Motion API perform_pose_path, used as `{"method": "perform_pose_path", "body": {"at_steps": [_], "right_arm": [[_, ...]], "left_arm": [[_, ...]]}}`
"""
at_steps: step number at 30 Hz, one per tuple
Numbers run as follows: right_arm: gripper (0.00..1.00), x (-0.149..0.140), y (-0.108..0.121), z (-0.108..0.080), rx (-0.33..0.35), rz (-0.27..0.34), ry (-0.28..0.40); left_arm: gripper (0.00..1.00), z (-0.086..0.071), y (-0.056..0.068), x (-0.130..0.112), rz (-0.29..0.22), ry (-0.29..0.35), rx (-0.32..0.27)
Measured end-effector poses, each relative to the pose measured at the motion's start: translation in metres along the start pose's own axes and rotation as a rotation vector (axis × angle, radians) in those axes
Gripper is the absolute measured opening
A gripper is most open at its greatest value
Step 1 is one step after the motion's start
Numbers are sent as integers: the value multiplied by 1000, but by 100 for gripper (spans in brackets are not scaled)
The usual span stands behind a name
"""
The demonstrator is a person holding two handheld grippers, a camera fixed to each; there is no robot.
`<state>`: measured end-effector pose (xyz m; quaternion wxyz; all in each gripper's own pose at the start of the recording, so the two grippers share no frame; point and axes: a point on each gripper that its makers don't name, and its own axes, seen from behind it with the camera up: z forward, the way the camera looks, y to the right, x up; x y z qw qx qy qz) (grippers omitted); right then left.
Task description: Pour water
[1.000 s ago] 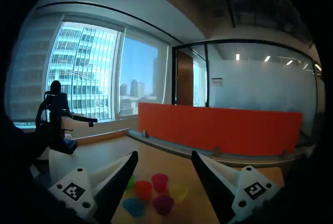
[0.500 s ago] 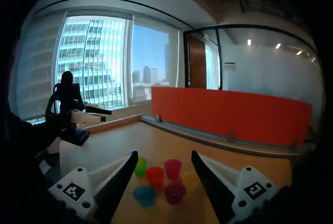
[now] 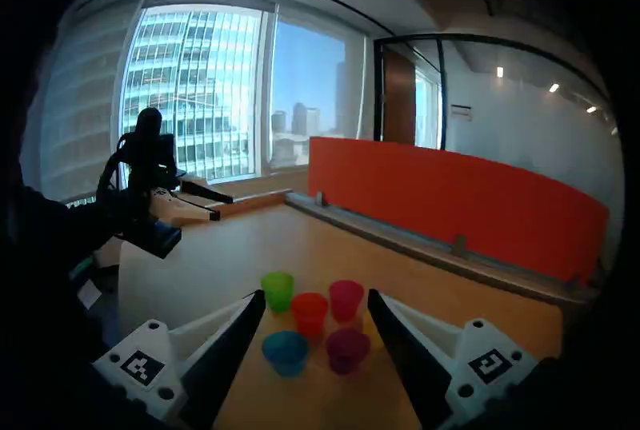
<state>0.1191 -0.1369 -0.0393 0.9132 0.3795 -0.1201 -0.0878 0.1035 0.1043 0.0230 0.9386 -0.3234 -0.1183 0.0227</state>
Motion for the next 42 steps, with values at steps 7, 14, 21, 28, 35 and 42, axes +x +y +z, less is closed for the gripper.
{"method": "perform_pose_path", "body": {"at_steps": [7, 14, 21, 28, 35, 42], "right_arm": [[99, -27, -10, 10, 30, -8, -45], [99, -55, -18, 18, 52, -18, -90], [99, -77, -23, 26, 63, -22, -121], [99, -93, -26, 32, 71, -25, -156], [99, -103, -30, 40, 83, -22, -174], [99, -117, -32, 52, 87, -33, -201]], "left_arm": [[97, 12, -2, -34, -6, -58, -6], [97, 26, 0, -67, 13, -118, -2], [97, 37, 3, -92, 16, -167, -8], [97, 43, 1, -109, 20, -197, 3], [97, 52, -1, -124, 29, -228, 6], [97, 64, -1, -141, 44, -271, -9]]}}
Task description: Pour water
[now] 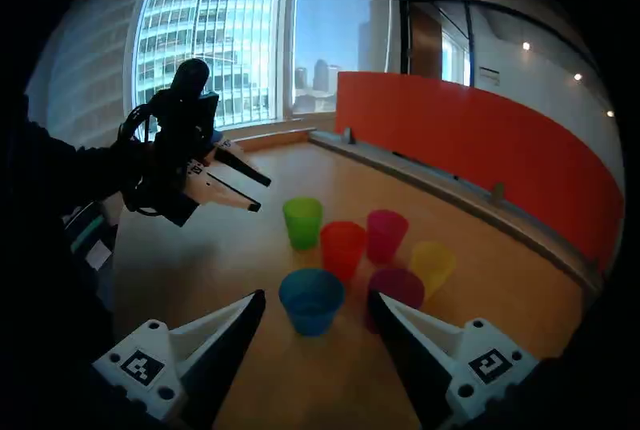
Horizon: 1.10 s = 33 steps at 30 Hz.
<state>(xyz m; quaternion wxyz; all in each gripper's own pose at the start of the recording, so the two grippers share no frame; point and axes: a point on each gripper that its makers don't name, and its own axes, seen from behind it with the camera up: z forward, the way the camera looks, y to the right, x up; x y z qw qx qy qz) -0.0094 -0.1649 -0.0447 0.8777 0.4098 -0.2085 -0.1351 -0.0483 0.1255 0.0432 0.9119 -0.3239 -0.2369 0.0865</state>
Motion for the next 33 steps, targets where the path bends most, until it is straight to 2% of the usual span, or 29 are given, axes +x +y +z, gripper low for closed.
{"method": "perform_pose_path", "body": {"at_steps": [6, 18, 33], "right_arm": [[99, -6, 1, 12, -1, 0, -14], [99, -27, -3, 35, 10, -2, -63], [99, -33, -1, 47, 18, 8, -84]], "left_arm": [[97, 16, -2, -11, 16, -43, -2], [97, 46, -12, -25, -1, -110, -7], [97, 73, -13, -21, -2, -139, -37]]}}
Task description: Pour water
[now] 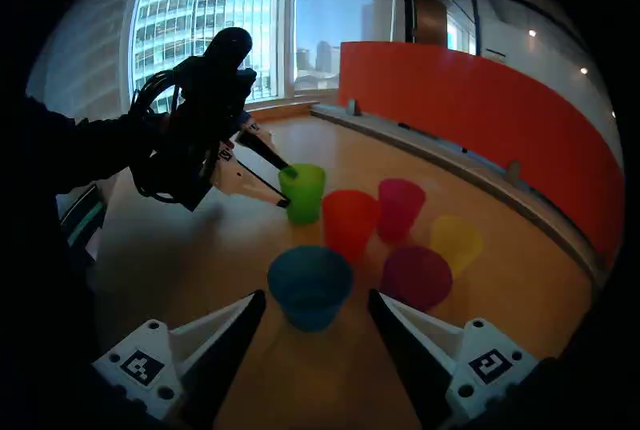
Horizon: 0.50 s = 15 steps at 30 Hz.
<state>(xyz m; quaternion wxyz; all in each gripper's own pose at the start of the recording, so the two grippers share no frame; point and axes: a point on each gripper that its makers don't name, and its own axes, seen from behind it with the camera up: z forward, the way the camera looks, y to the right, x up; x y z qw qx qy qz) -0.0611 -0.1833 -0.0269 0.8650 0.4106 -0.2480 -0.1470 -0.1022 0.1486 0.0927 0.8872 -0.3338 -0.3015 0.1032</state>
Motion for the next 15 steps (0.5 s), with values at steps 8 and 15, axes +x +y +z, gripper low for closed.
{"method": "perform_pose_path", "body": {"at_steps": [8, 15], "right_arm": [[99, 0, 2, 5, 7, 5, -4], [99, 1, 4, 9, 11, 11, -4]], "left_arm": [[97, 10, 0, 8, -7, 6, -11], [97, 14, 0, 17, -7, 23, -21]]}}
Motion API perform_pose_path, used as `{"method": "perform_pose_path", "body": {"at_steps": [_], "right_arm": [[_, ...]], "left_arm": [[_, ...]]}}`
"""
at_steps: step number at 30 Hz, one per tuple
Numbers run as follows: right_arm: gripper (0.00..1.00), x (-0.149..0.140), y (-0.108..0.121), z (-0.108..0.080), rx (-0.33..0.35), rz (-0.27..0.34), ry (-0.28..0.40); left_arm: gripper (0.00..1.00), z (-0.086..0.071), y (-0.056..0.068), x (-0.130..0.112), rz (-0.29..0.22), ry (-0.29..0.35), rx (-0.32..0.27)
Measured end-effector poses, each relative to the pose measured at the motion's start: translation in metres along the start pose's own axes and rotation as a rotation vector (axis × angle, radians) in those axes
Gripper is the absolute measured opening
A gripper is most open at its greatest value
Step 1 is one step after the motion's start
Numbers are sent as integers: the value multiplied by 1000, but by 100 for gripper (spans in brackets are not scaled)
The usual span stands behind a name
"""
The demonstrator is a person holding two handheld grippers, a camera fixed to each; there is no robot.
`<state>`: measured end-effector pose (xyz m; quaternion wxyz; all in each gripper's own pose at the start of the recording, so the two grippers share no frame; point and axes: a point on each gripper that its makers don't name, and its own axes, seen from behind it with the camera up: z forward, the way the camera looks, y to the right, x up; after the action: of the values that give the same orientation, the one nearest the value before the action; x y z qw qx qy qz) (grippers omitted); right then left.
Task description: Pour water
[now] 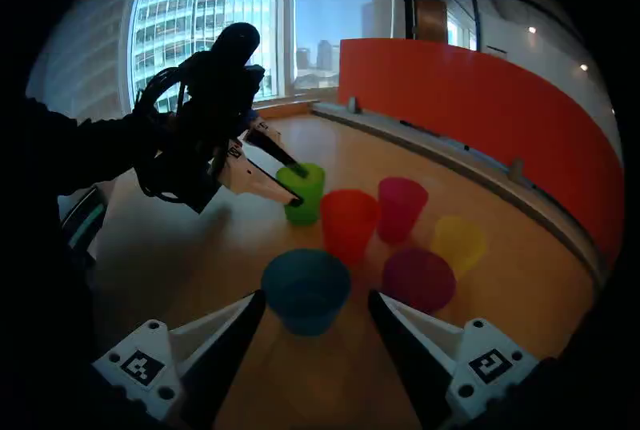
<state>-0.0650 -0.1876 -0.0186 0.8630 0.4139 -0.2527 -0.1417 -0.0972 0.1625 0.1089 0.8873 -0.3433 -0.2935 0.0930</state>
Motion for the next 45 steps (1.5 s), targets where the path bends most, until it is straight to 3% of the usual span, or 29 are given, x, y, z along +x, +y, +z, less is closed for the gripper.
{"method": "perform_pose_path", "body": {"at_steps": [6, 8, 22, 45], "right_arm": [[99, 0, 2, 0, 1, 5, 0], [99, -2, 2, 1, 3, 5, -2], [99, -11, -6, 9, 15, -7, -22], [97, -13, -9, 43, 7, -45, -46]], "left_arm": [[96, 2, -2, 4, 0, 10, 2], [90, 2, -2, 5, -1, 12, 3], [89, -2, 0, 7, 17, 14, 3], [89, -22, -1, 17, 34, 43, 18]]}}
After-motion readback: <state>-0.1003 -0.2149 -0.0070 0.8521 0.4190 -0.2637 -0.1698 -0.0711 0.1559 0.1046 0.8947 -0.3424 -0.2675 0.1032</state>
